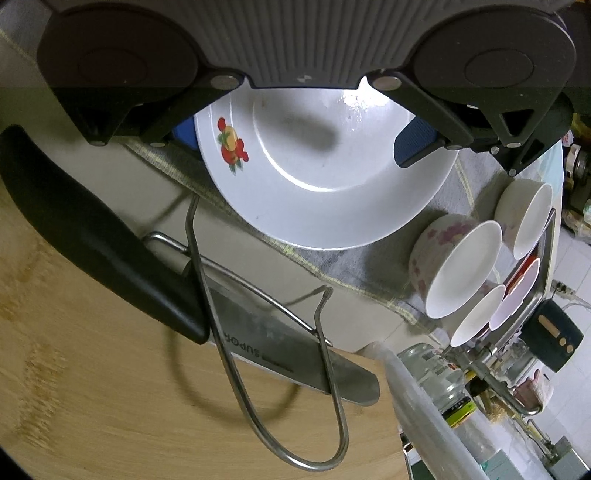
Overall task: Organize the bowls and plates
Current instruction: 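Close the right gripper on the plate rim and lift the plate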
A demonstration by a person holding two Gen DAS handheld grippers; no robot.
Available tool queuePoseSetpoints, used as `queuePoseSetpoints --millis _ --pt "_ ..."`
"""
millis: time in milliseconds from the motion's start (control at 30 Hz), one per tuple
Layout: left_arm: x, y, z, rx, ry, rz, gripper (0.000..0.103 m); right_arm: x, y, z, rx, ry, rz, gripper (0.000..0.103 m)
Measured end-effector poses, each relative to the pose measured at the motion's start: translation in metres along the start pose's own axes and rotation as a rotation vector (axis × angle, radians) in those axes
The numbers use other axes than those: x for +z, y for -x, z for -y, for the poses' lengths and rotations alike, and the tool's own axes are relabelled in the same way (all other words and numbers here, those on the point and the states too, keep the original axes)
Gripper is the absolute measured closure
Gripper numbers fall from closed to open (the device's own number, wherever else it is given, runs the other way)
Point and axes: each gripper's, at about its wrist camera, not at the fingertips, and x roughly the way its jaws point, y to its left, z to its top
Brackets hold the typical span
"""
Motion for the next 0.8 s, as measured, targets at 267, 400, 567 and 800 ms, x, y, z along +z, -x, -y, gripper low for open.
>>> queuePoseSetpoints --millis 267,400,567,800 --pt "0.0005 0.0005 -0.0001 0.007 -0.018 -0.008 0.0 -0.0033 0.0019 -0.002 0.005 0.012 -0.001 0.0" --pt "-0.0015 0.0023 -0.0028 -0.001 -0.018 -0.011 0.0 -0.0083 0.0036 -0.0064 0.014 0.029 -0.023 0.0" --pt "-0.0015 0.0014 -0.0041 -0.006 -0.021 -0.002 0.0 -0.0069 0.0023 -0.0052 0.009 0.036 0.004 0.0" --pt "-0.0023 0.0028 -0.0032 -0.011 -0.024 -0.002 0.0 -0.0048 0.0006 -0.0041 0.012 0.022 0.039 0.0"
